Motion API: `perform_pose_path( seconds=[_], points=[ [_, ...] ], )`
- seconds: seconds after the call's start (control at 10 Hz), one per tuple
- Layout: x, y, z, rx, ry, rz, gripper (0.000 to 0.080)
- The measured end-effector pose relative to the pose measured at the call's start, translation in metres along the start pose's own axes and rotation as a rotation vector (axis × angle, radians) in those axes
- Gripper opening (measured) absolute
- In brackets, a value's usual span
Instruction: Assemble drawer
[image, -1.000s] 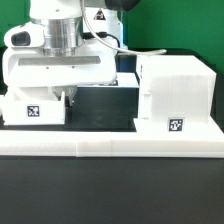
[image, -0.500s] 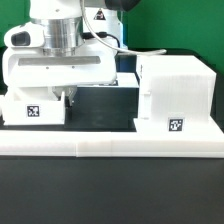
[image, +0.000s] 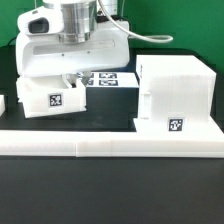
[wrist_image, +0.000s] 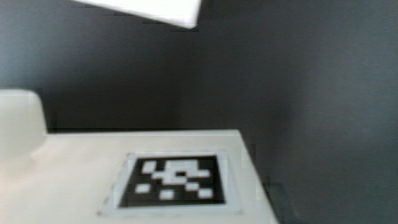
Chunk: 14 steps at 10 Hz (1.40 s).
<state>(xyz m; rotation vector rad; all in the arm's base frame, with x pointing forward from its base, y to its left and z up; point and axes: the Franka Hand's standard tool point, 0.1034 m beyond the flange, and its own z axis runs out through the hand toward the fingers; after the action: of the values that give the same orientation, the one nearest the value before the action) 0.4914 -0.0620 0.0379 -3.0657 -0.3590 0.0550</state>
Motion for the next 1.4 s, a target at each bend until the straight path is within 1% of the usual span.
perform_pose_path(
  seconds=[0.2,0.4,0.5,0.6,0.7,0.9,1.1,1.2,1.3,1.4],
  points=[
    [-0.001,0.001,0.001,-0.002,-0.001,-0.011,0.0041],
    [0.001,0.007,0.005,-0.035,0.008,-0.312,0.0041],
    [0.003,0.004,0.005,-0.032,0.005,-0.393,0.0042],
    [0.005,0.002,0.006,-0.041,-0.006,-0.534,0.0042],
    [0.007,0.001,0.006,-0.044,-0.02,-0.653,0.0042],
    [0.006,0.004,0.007,-0.046,-0.027,-0.744,0.0042],
    [0.005,0.006,0.007,-0.053,-0.042,-0.911,0.0042],
    [0.008,0.004,0.009,-0.06,-0.052,-1.018,0.0042],
    [0.017,-0.001,0.011,-0.07,-0.061,-1.087,0.0042],
    [0.022,-0.003,0.011,-0.077,-0.072,-1.155,0.0042]
  ],
)
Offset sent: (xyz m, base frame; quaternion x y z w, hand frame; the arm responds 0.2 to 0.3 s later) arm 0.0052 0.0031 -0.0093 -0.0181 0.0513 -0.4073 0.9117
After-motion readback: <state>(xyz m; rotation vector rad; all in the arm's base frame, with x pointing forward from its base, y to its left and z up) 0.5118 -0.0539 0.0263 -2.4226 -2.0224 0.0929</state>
